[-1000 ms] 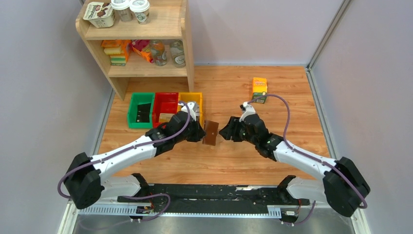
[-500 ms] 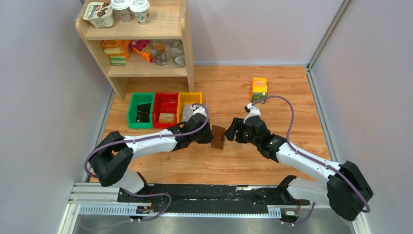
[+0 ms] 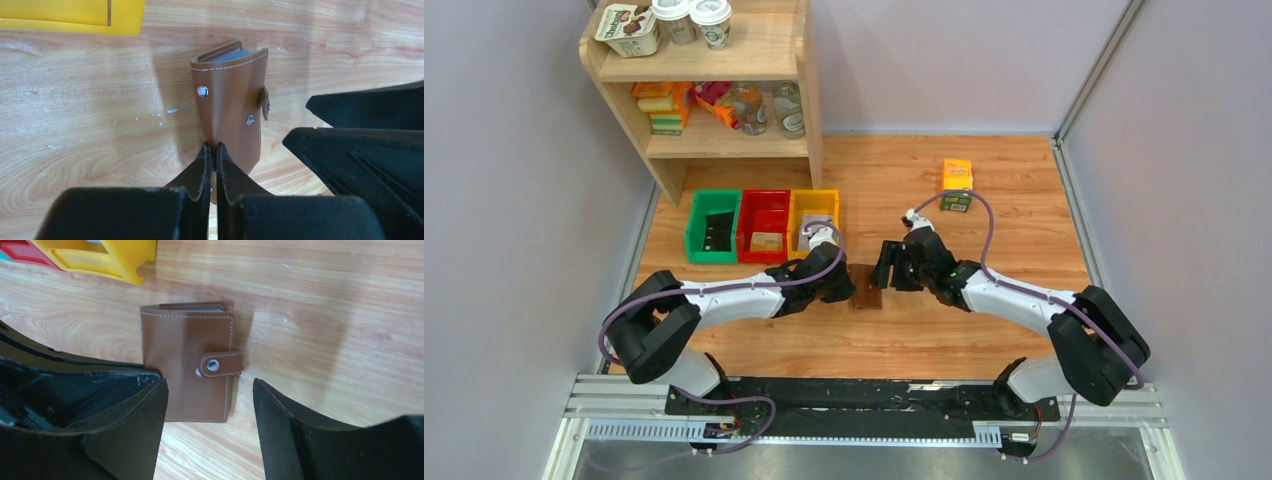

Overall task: Take the credit cards out of the card holder
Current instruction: Open the card holder at the center of the board.

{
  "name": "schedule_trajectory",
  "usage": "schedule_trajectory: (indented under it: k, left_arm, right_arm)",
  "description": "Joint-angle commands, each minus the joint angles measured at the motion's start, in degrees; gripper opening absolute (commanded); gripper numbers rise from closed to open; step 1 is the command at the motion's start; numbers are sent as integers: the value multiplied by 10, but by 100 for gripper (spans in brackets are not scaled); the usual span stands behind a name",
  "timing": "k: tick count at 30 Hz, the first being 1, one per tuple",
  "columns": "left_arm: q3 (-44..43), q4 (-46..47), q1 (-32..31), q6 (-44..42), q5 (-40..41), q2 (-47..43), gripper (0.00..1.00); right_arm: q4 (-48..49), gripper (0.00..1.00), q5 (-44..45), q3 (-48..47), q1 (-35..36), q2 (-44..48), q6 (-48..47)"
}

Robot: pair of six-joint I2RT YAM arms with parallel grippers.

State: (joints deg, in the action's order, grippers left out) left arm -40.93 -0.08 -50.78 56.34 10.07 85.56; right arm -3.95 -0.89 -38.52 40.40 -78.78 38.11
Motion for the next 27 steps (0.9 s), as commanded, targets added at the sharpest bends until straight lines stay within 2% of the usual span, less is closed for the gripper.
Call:
schedule_trajectory:
  k: [1,5,13,18,21,25,27]
  left_arm:
    - [5,3,-4,3,9,-9,0]
    - [5,3,-4,2,9,-12,0]
    - [19,3,-3,15,25,-25,0]
    - [20,3,-4,18,30,-26,0]
    - [16,-13,-4,17,30,-27,0]
    - [5,-33,-4,-3,35,-31,8]
    - [3,-41,-4,-8,37,-36,18]
  right_arm:
    - [19,66,-21,-55,-1,-43,-5]
    - [-9,65,-11,-82,-1,-93,-7]
    - [-41,45,28,-68,-10,-93,-3]
    - [-31,27,19,-40,-32,-82,1]
    - [-18,16,-17,-32,-45,-85,0]
    - [10,0,-40,-24,-50,-84,-9]
    - [27,0,-48,-13,-52,-81,-8]
